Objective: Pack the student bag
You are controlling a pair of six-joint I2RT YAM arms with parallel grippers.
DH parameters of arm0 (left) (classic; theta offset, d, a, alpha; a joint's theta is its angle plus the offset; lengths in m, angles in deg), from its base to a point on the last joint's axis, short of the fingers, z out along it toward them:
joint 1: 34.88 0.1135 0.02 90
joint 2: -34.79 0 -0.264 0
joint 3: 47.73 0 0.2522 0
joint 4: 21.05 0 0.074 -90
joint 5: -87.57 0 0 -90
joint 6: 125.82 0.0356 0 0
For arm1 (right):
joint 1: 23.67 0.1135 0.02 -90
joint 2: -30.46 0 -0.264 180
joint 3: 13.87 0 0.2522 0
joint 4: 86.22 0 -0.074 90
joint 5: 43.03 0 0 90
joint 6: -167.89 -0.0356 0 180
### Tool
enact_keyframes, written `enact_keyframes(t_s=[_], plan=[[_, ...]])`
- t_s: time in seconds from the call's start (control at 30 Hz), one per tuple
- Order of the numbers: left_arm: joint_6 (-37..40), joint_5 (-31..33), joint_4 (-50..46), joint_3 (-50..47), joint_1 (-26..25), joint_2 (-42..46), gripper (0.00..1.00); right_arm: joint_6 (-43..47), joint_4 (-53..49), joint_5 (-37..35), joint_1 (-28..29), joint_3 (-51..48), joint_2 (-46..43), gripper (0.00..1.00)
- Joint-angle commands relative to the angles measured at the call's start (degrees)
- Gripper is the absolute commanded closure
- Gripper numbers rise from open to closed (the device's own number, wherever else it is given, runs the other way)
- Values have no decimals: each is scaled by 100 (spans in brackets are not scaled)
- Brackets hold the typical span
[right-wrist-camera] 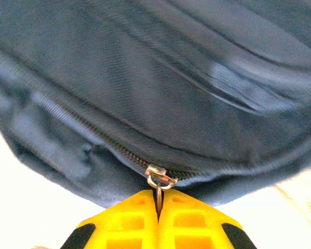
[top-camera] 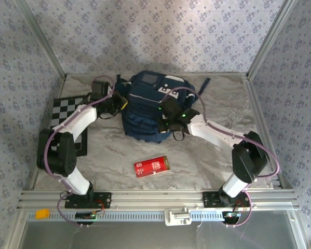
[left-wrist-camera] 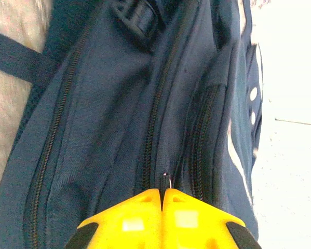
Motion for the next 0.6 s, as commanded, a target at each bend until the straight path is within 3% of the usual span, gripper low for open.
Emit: enact_keyframes(t_s=[0.0,0.13,0.2,0.4,0.57], plan=[[542,-164,-82,579,154,-150,91,-29,-200,300,221,514,373,100],[192,-429,28,-25,242,374,62,-149,46,154,205,354,351,100],[-188,-523,258,-536,108,765,54,-215,198,223,203,196,301,100],[-1323,34,636,-1616,-725,1637,46,-296,255,295,205,162,351,100],[-1970,463,801,-1685,-1267,1404,46,-305,297,311,213,204,408,100]])
